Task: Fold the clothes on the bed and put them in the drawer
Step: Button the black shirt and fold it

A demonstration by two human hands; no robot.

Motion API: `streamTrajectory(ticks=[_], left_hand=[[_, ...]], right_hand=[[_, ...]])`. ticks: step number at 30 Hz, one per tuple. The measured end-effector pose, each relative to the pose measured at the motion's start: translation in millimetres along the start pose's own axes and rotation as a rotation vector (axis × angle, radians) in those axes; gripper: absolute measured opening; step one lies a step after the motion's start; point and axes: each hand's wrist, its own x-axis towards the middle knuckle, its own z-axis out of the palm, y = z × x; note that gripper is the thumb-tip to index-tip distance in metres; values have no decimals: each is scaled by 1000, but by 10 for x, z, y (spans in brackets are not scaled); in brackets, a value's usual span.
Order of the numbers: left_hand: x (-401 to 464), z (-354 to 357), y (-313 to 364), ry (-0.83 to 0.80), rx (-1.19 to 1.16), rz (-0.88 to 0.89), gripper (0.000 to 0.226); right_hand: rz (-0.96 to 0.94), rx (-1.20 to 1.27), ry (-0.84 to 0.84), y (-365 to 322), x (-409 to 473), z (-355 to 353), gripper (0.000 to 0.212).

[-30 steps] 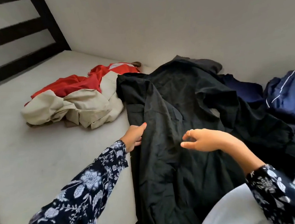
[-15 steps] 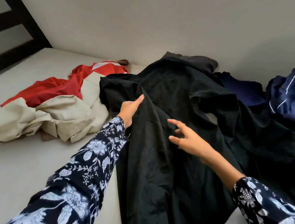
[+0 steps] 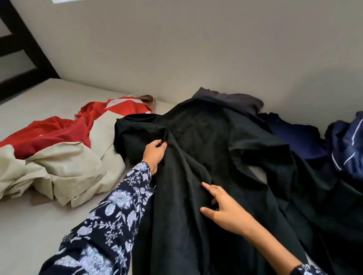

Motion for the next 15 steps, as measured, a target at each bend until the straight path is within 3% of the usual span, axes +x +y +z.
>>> streamTrajectory(ticks=[5,9,13,15], left_hand=[[-191,14,110,35,315,73,51],[-493,1,129,43,515,140,68],[-758,-82,190,58,656,160,66],[-882,-60,304,44,667,210,64]], right_hand=[[30,2,168,-113,-49,-148,47],[170,-331,346,-135,-391,-377,19],[324,-440,413,11,-869,-697,25],[397,-547,631,111,-1126,-829,36]])
